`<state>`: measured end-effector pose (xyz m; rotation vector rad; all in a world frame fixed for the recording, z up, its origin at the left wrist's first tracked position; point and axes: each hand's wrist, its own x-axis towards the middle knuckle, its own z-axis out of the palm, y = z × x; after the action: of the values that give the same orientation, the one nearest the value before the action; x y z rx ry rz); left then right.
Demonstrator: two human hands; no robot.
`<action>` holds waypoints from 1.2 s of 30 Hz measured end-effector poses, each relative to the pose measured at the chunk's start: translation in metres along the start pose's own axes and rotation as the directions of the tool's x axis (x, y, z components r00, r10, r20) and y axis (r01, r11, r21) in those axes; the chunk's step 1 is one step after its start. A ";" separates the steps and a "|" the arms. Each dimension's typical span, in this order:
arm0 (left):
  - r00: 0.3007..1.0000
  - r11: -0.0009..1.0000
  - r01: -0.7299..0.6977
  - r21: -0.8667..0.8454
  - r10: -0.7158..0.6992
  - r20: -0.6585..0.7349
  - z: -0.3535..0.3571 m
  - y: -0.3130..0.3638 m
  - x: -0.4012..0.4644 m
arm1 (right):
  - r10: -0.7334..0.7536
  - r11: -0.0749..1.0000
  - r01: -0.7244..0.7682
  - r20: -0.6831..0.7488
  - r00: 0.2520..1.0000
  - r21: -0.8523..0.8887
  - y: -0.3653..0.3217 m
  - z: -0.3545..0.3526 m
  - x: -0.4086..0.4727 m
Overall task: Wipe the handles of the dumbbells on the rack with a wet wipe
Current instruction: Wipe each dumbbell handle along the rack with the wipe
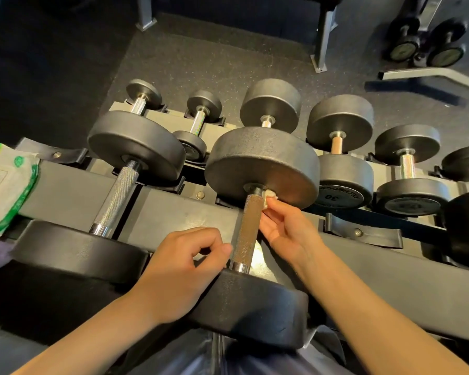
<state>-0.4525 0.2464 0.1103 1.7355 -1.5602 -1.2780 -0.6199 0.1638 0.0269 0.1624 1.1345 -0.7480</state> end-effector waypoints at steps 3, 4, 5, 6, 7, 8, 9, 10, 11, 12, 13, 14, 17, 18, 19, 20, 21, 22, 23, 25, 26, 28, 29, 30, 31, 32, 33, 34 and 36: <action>1.000 1.000 -0.001 0.011 0.001 0.001 0.000 0.000 0.001 | 0.088 0.992 -0.093 0.068 0.994 0.081 0.001 -0.001 0.004; 1.000 1.000 0.003 0.011 -0.003 0.002 0.000 0.000 0.001 | 0.114 0.988 -0.123 0.098 0.989 0.090 0.003 0.001 0.005; 1.000 1.000 0.003 0.007 -0.003 0.000 0.000 0.000 0.000 | 0.135 0.984 -0.148 0.125 0.983 0.098 0.006 0.004 0.006; 1.000 1.000 0.002 0.005 -0.002 -0.001 0.000 -0.001 0.000 | 0.147 0.979 -0.165 0.146 0.978 0.121 0.011 0.008 0.007; 1.000 1.000 0.005 0.005 -0.005 -0.003 0.000 0.000 0.000 | 0.149 0.971 -0.175 0.159 0.976 0.160 0.014 0.012 0.008; 1.000 1.000 0.010 0.005 -0.010 -0.005 0.000 0.000 0.000 | 0.139 0.967 -0.170 0.164 0.977 0.192 0.017 0.015 0.009; 1.000 1.000 0.014 -0.002 -0.014 -0.012 0.001 0.000 -0.001 | 0.130 0.966 -0.161 0.158 0.979 0.202 0.019 0.016 0.010; 1.000 1.000 0.010 -0.010 -0.010 -0.024 0.000 0.000 -0.001 | 0.122 0.969 -0.152 0.154 0.980 0.196 0.020 0.017 0.011; 0.999 1.000 0.004 -0.011 -0.005 -0.034 0.000 -0.001 -0.001 | 0.112 0.972 -0.139 0.146 0.983 0.187 0.020 0.017 0.011; 0.999 1.000 0.002 -0.006 -0.002 -0.033 0.001 -0.001 -0.002 | 0.096 0.976 -0.120 0.137 0.986 0.179 0.020 0.014 0.010; 0.999 1.000 -0.003 -0.005 0.003 -0.032 0.001 -0.001 -0.002 | 0.073 0.984 -0.091 0.124 0.990 0.155 0.018 0.011 0.009; 0.999 1.000 -0.009 -0.008 0.009 -0.037 0.002 -0.002 -0.003 | 0.046 0.990 -0.062 0.119 0.992 0.127 0.016 0.008 0.007; 0.999 1.000 -0.019 -0.001 0.019 -0.036 0.002 -0.003 -0.004 | -0.029 0.990 0.013 0.111 0.993 0.141 0.010 -0.001 -0.005; 0.999 1.000 -0.022 -0.003 0.022 -0.036 0.002 -0.004 -0.004 | -0.056 0.989 0.042 0.094 0.994 0.139 0.007 -0.003 -0.009; 0.999 1.000 -0.024 -0.008 0.024 -0.032 0.002 -0.004 -0.003 | -0.088 0.991 0.081 0.070 0.994 0.106 0.005 -0.004 -0.012; 0.999 0.999 -0.029 -0.016 0.029 -0.025 0.001 -0.004 -0.003 | -0.129 0.991 0.128 0.040 0.991 0.041 0.003 -0.004 -0.014; 0.999 0.999 -0.040 -0.030 0.040 -0.018 0.001 -0.004 -0.003 | -0.183 0.982 0.183 0.012 0.983 -0.050 0.002 -0.003 -0.015; 0.999 0.998 -0.053 -0.043 0.052 -0.014 0.001 -0.005 -0.003 | -0.247 0.957 0.243 -0.005 0.969 -0.158 0.001 -0.002 -0.017; 0.998 0.997 -0.064 -0.052 0.063 -0.008 0.001 -0.006 -0.002 | -0.325 0.908 0.311 -0.005 0.946 -0.281 0.001 0.000 -0.018; 0.998 0.996 -0.069 -0.055 0.069 0.007 0.002 -0.007 -0.003 | -0.563 0.606 0.503 0.115 0.819 -0.616 0.001 -0.002 -0.020; 0.998 0.996 -0.069 -0.049 0.069 0.013 0.002 -0.007 -0.002 | -0.658 0.330 0.573 0.252 0.709 -0.750 0.000 -0.004 -0.020; 0.997 0.997 -0.072 -0.027 0.073 0.021 0.001 -0.007 -0.001 | -0.679 -0.226 0.577 0.552 0.483 -0.784 -0.004 -0.004 -0.019; 0.996 0.996 -0.082 -0.018 0.082 0.021 0.000 -0.008 0.000 | -0.619 -0.431 0.521 0.661 0.424 -0.737 -0.007 0.000 -0.019; 0.995 0.996 -0.093 -0.011 0.093 0.019 0.001 -0.008 0.001 | -0.533 -0.595 0.435 0.736 0.417 -0.676 -0.010 0.007 -0.022; 0.995 0.995 -0.099 -0.003 0.099 0.018 0.001 -0.009 0.001 | -0.426 -0.721 0.334 0.768 0.479 -0.607 -0.012 0.017 -0.027; 0.995 0.995 -0.100 0.004 0.100 0.018 0.001 -0.009 0.002 | -0.310 -0.813 0.243 0.745 0.590 -0.530 -0.013 0.029 -0.033; 0.995 0.995 -0.098 0.005 0.098 0.022 0.001 -0.009 0.002 | -0.199 -0.878 0.186 0.690 0.696 -0.440 -0.013 0.041 -0.037; 0.995 0.995 -0.097 0.002 0.097 0.028 0.001 -0.009 0.002 | -0.108 -0.923 0.154 0.620 0.777 -0.354 -0.013 0.054 -0.041; 0.995 0.996 -0.093 -0.004 0.093 0.035 0.001 -0.009 0.002 | -0.020 -0.962 0.122 0.512 0.859 -0.243 -0.010 0.079 -0.047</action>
<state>-0.4489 0.2467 0.1012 1.6270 -1.6388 -1.2696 -0.5767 0.1401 0.1050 -2.5959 1.1818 0.7300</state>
